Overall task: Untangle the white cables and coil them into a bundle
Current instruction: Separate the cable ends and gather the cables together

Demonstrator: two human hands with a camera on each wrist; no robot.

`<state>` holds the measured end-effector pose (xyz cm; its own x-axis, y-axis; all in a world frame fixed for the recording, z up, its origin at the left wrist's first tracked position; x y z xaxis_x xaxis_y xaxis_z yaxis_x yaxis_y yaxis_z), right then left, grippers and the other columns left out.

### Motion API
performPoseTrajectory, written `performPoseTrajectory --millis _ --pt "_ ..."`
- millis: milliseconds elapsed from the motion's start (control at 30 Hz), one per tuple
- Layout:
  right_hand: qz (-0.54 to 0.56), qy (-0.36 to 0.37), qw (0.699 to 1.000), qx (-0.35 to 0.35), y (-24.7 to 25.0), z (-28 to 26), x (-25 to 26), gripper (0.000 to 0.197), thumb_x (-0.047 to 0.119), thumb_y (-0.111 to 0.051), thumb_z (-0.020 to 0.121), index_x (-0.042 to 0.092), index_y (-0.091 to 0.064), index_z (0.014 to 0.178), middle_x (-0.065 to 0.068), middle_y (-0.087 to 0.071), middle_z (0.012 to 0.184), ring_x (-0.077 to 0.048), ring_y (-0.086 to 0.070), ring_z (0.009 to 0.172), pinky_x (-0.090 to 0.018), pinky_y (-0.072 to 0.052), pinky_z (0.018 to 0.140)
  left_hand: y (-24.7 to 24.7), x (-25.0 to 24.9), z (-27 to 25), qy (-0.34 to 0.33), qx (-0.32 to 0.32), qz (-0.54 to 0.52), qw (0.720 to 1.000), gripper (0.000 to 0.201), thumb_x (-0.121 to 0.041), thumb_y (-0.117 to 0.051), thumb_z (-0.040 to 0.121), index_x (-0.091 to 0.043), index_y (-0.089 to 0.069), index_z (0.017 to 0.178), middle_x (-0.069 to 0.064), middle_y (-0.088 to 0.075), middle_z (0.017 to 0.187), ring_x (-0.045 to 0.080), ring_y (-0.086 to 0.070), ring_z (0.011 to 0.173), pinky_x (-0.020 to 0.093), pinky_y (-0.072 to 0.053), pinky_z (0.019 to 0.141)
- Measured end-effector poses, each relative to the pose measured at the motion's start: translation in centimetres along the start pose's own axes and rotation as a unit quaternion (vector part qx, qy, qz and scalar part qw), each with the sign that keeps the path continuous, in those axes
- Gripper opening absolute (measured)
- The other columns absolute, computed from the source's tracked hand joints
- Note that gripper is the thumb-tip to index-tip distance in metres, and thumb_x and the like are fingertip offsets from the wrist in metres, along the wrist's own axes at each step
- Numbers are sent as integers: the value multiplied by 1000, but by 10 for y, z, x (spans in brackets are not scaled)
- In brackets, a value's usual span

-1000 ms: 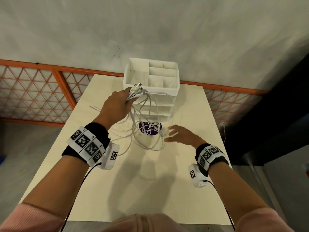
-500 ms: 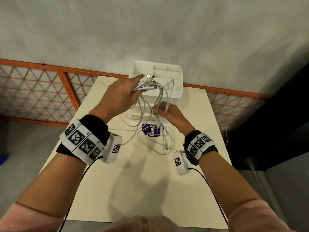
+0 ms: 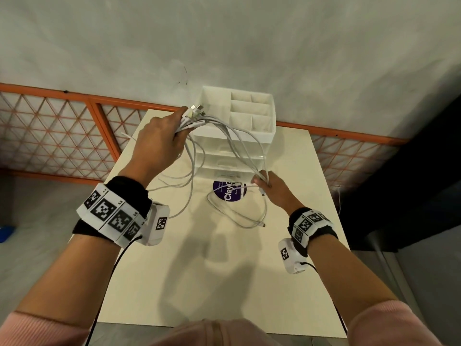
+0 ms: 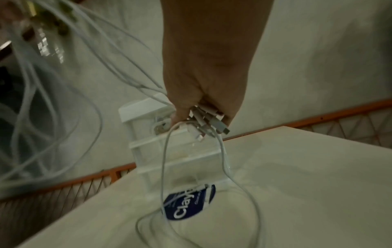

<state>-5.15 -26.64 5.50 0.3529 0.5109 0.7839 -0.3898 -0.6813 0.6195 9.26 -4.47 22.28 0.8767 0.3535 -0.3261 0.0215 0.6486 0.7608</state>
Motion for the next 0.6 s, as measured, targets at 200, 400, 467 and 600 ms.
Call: performPoseTrajectory --millis 200,400,467,600 --pt "-46 12 998 -36 21 7 1 30 -11 -64 74 12 -46 82 -15 -53 85 -24 -51 76 -38 -45 72 -6 -2 -6 -7 15 3 1000 34 -22 -49 93 -9 -50 125 23 -65 76 46 -56 65 44 -43 56" --pt "-129 43 986 -100 28 7 -9 9 7 -47 91 8 -42 98 -7 -67 75 -33 -63 68 -42 -52 64 -7 1 -9 6 51 13 999 25 -17 -50 94 -4 -53 115 20 -61 72 38 -50 59 37 -35 53" --pt "-73 25 993 -88 32 2 -18 9 15 -47 95 12 -39 98 -6 -59 66 -29 -57 60 -37 -48 61 -13 6 -16 6 96 2 995 23 -14 -51 93 -4 -55 113 19 -62 71 36 -51 59 37 -36 53" --pt "-19 -67 994 87 15 -18 -56 25 24 -67 85 18 -44 80 4 -43 58 -9 -40 50 -27 -33 54 -40 24 -45 35 256 11 966 34 -15 -54 92 -11 -56 126 19 -69 96 37 -61 84 39 -43 68"
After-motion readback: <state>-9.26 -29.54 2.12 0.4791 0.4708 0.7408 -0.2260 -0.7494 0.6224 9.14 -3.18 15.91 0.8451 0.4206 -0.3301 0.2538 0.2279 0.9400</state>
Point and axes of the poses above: each hand's wrist, its own z-axis towards the middle knuckle, its own y-axis out of the back of the hand, x = y × z, the point moved 7 cm from there along z, towards the middle knuckle
